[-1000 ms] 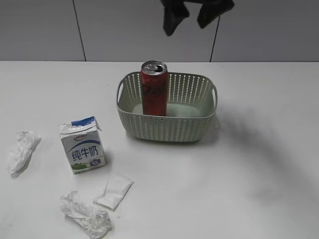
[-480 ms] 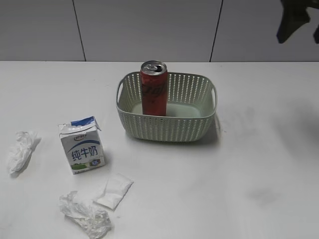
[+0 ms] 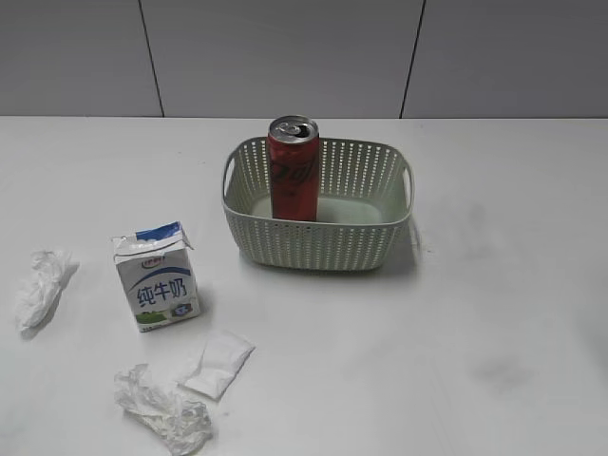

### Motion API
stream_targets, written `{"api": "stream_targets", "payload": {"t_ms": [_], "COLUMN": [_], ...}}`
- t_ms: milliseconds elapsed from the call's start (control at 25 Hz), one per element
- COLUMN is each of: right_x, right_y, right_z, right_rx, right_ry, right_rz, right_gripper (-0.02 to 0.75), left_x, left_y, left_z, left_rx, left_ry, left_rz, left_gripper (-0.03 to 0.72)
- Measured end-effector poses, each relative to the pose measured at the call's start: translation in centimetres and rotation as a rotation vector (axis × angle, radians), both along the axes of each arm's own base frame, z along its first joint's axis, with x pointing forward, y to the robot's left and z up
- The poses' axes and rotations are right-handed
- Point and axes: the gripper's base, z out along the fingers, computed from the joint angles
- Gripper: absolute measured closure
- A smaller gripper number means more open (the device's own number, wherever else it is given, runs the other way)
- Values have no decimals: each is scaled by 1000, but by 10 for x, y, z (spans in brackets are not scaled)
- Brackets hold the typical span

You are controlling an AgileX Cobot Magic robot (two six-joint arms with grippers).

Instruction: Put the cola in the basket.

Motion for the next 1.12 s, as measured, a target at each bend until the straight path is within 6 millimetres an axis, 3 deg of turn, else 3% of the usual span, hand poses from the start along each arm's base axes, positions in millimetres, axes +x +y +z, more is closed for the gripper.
{"api": "stream_targets", "payload": {"t_ms": [320, 800, 920, 1120], "right_x": [-93, -186, -203, -223], "right_y": [-8, -14, -15, -16], "right_z": [-35, -89, -92, -80], "right_rx": [-45, -40, -37, -27], "right_ry": [63, -65, -133, -329], "right_rz": [10, 2, 0, -5], "right_gripper": [146, 146, 146, 146], "left_x": [0, 0, 0, 0], "left_y": [0, 0, 0, 0], "left_z": [0, 0, 0, 0], "left_rx": [0, 0, 0, 0], "left_ry": [0, 0, 0, 0], "left_rz": [0, 0, 0, 0], "left_gripper": [453, 453, 453, 453]}}
